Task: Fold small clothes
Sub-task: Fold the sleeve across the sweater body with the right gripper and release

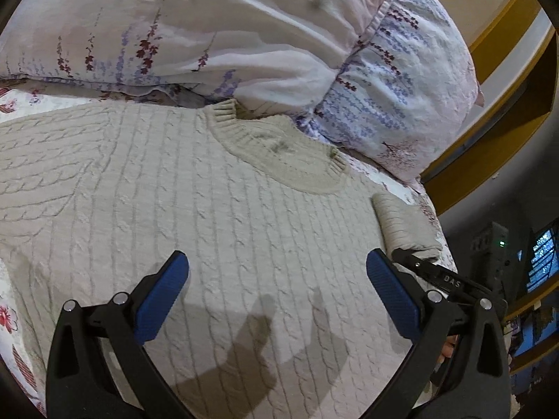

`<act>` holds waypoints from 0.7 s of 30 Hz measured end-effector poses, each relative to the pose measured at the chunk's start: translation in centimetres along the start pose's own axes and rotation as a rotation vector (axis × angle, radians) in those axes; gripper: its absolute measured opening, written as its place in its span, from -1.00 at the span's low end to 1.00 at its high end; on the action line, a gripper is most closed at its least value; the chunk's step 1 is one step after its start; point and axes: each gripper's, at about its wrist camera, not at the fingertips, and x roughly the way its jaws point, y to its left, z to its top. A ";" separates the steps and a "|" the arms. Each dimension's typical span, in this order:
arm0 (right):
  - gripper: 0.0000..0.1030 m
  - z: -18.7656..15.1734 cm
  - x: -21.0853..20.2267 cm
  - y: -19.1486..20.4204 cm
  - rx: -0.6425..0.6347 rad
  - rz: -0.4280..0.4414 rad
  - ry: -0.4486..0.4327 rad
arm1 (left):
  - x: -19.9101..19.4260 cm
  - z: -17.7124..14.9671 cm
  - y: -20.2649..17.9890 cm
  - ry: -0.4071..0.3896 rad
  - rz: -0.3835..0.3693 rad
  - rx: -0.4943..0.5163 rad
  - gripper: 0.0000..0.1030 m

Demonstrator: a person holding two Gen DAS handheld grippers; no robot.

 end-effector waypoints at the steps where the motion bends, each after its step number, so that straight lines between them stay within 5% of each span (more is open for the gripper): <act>1: -0.73 0.2 -0.3 -0.2 0.027 0.019 -0.006 | 0.0 0.0 0.0 0.000 -0.006 0.000 0.96; 4: -0.09 0.3 -1.7 -1.5 0.115 0.062 -0.052 | 0.0 0.1 0.0 0.003 -0.028 -0.012 0.96; 7: -0.09 1.0 -2.7 -3.2 0.212 0.044 -0.110 | 0.2 0.2 0.4 0.014 -0.067 -0.052 0.96; 9: -0.12 1.5 -2.8 -4.4 0.277 0.008 -0.140 | 0.2 0.2 0.8 0.020 -0.086 -0.078 0.95; 11: -0.66 2.1 -2.7 -5.0 0.295 -0.049 -0.161 | 0.0 0.2 1.0 0.021 -0.092 -0.090 0.95; 12: -0.75 2.2 -2.8 -5.0 0.288 -0.080 -0.170 | -0.1 0.2 1.2 0.020 -0.095 -0.093 0.94; 15: -0.82 2.8 -3.0 -2.1 0.176 -0.125 -0.226 | -0.6 0.2 1.7 0.017 -0.117 -0.117 0.90; 18: -0.82 3.0 -2.9 3.3 -0.007 -0.075 -0.260 | -0.9 0.3 2.3 0.008 -0.156 -0.160 0.88; 21: -0.80 1.9 -0.6 9.4 -0.224 0.015 -0.155 | -0.8 0.3 2.7 0.017 -0.208 -0.208 0.80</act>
